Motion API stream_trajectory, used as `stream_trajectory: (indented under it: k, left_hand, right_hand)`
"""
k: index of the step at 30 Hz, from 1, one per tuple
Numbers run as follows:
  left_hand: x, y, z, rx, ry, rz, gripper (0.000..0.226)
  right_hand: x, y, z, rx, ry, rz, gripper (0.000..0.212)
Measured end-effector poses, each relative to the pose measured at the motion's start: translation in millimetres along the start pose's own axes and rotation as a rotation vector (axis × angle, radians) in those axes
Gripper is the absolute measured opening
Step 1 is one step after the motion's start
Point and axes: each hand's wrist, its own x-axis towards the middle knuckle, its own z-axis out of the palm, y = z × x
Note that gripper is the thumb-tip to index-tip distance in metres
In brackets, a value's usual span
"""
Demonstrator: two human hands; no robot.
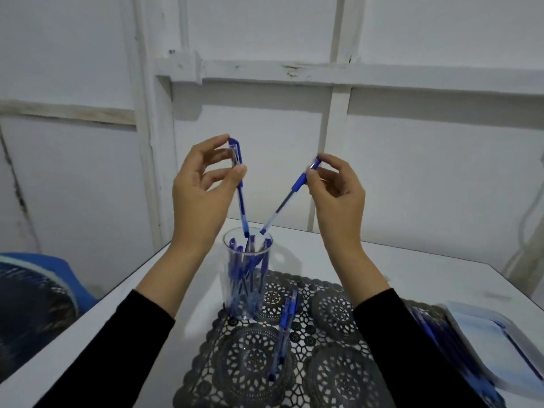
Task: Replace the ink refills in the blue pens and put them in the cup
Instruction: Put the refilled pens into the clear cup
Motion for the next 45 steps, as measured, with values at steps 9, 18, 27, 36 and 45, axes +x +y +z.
stream_trajectory:
  k: [9,18,27,36,45]
  left_hand:
    - [-24,-35,-19,0.162,-0.089,-0.097,0.036]
    - [-37,-60,-31,0.488,-0.276,-0.076,0.01]
    - [-50,-47,-19,0.591,-0.274,0.222,0.01]
    - [-102,-47,49,0.498,-0.592,0.008,0.019]
    - [-117,-101,72,0.865,-0.867,-0.358,0.047]
  right_hand:
    - [-30,33,22,-0.26,-0.314,-0.068,0.031]
    - [-48,53,15,-0.424,-0.452,-0.013,0.02]
    - [-46,50,-9,-0.399,-0.358,0.063,0.018]
    - [-42,56,-88,-0.548,-0.263,0.187,0.019]
    - [-61,77,-162,-1.052,-0.496,0.349,0.029]
